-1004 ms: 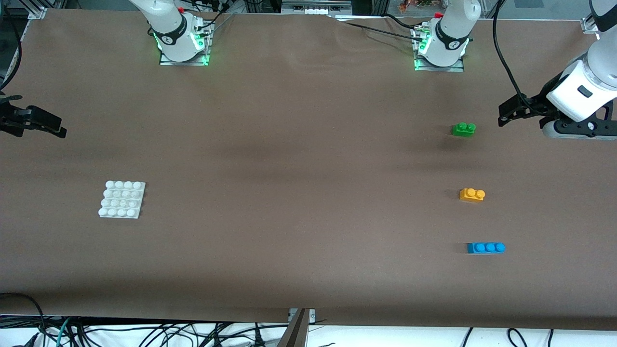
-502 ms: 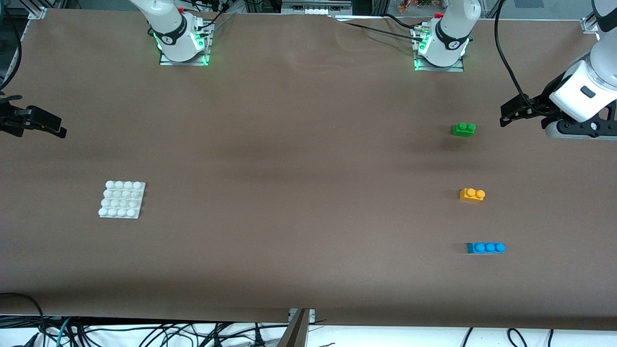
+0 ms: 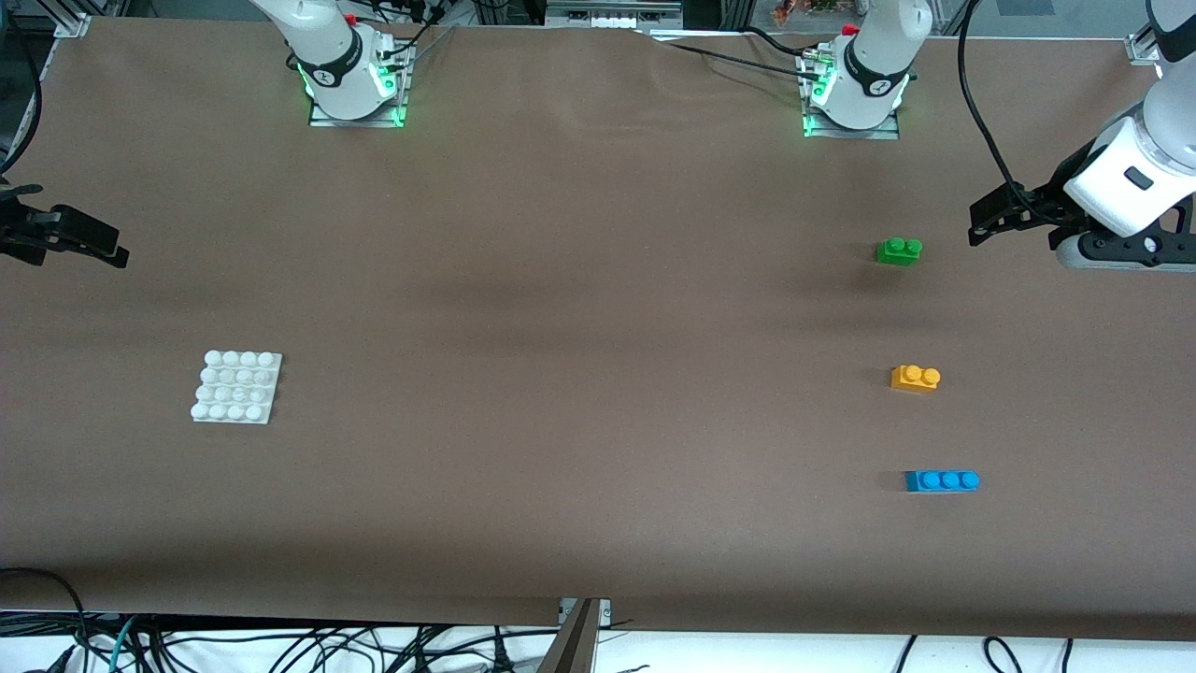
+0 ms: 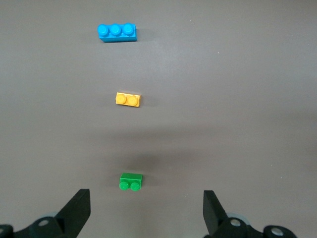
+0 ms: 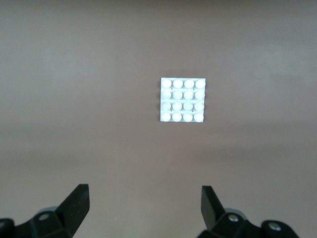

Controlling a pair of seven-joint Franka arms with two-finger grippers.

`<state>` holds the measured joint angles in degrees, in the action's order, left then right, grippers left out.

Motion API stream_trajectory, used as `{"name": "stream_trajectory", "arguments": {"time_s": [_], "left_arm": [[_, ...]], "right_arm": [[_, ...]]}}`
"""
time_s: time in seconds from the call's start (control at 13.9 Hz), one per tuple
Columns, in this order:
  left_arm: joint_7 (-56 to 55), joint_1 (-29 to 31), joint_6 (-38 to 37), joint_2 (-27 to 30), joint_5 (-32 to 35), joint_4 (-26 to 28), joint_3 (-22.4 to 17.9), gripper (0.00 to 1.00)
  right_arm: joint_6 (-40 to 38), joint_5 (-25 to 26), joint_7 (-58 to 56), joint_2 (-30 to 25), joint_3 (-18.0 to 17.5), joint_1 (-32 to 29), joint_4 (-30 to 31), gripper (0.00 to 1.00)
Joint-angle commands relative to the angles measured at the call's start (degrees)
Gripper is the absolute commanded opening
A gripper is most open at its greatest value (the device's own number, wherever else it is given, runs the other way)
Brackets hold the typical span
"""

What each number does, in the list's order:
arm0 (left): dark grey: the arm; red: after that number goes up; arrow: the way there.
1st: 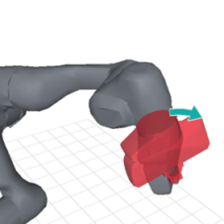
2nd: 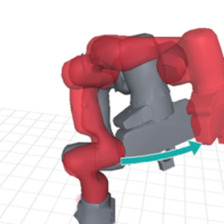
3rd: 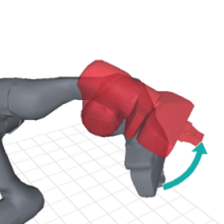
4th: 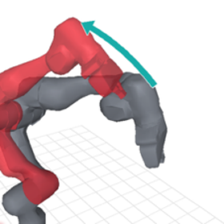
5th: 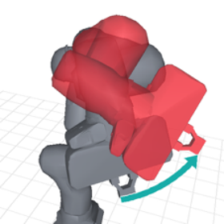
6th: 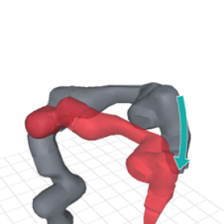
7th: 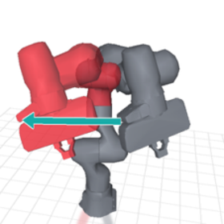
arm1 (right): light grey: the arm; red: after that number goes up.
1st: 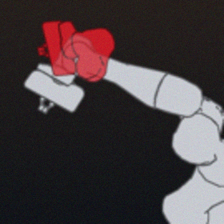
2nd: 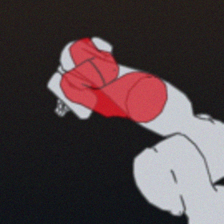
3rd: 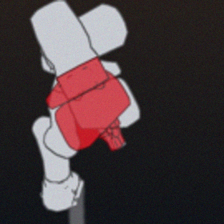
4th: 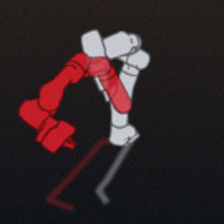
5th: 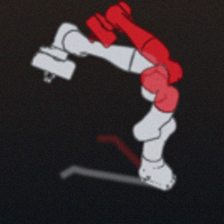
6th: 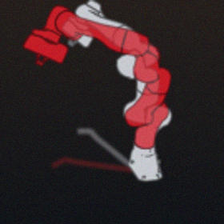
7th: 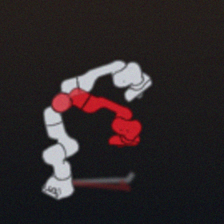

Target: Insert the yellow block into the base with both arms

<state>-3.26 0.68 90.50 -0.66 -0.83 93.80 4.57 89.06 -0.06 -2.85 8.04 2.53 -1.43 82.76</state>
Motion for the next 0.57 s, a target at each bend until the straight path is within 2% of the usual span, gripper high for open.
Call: {"name": "stream_trajectory", "arguments": {"time_s": [0.0, 0.5], "left_arm": [[-0.52, -0.33, -0.94, -0.92, 0.57, -1.95, 0.01, 1.0], [-0.7, -0.68, -0.94, -0.84, 0.57, -1.95, 0.18, 1.0]], "right_arm": [[-0.29, -0.03, 0.22, -0.48, -0.16, -0.42, 0.47, 1.0], [-0.29, -0.03, 0.22, -0.48, -0.15, -0.42, 0.47, 1.0]]}}
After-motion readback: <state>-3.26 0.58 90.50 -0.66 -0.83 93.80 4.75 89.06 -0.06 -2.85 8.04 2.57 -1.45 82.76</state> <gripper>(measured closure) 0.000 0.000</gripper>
